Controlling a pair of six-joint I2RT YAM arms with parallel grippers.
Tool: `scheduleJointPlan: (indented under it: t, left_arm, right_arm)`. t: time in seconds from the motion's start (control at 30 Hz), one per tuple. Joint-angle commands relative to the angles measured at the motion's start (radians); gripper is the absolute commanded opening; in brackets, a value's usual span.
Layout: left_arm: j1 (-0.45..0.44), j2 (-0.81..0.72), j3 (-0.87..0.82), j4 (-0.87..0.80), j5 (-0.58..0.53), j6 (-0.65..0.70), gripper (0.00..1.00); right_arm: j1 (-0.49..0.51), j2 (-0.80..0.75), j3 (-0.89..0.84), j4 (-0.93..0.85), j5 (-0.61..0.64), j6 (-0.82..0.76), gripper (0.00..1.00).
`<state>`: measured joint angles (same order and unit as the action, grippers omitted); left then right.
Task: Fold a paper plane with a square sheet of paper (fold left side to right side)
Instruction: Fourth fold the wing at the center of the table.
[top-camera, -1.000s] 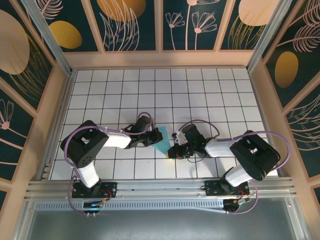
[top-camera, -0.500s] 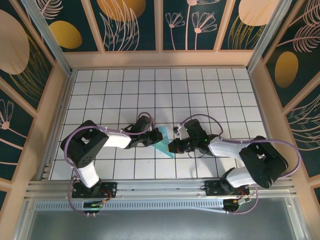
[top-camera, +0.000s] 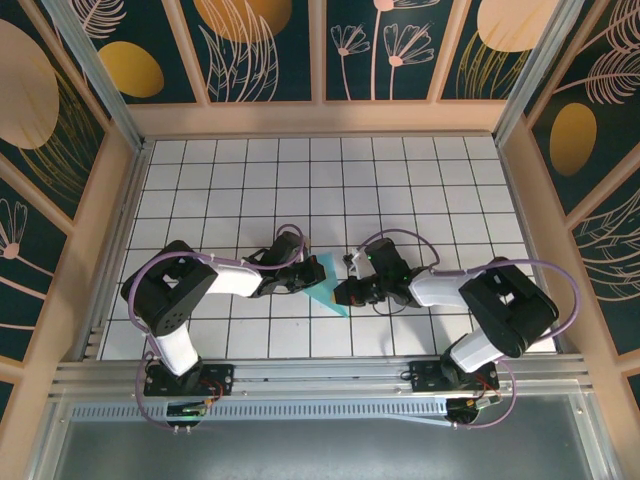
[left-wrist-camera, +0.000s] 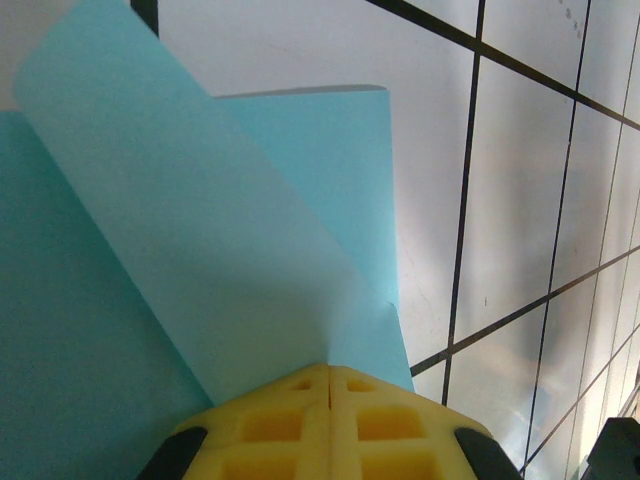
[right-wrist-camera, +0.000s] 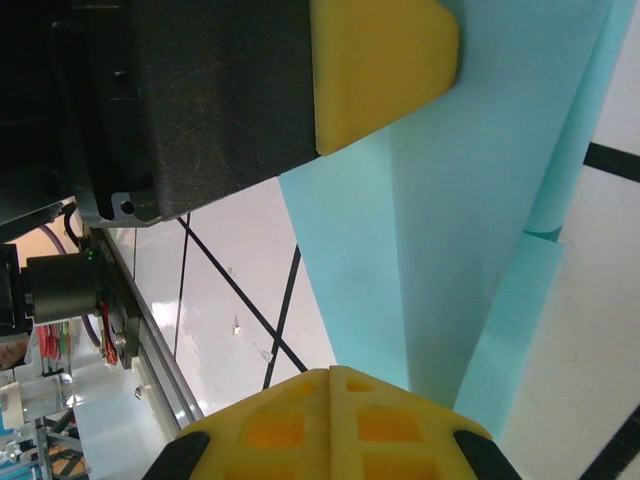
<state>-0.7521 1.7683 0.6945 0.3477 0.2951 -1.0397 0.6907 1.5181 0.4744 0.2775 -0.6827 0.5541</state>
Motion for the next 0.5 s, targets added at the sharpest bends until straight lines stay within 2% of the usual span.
scheduleJointPlan:
  t: [0.0, 0.47]
  left_arm:
    - [-0.001, 0.043, -0.010, -0.091, -0.057, 0.026, 0.00]
    - [-0.002, 0.040, -0.013, -0.093, -0.062, 0.026, 0.00]
  right_arm:
    - [0.016, 0.016, -0.021, 0.058, -0.020, 0.021, 0.00]
    - [0.045, 0.034, -0.057, 0.089, -0.008, 0.050, 0.00]
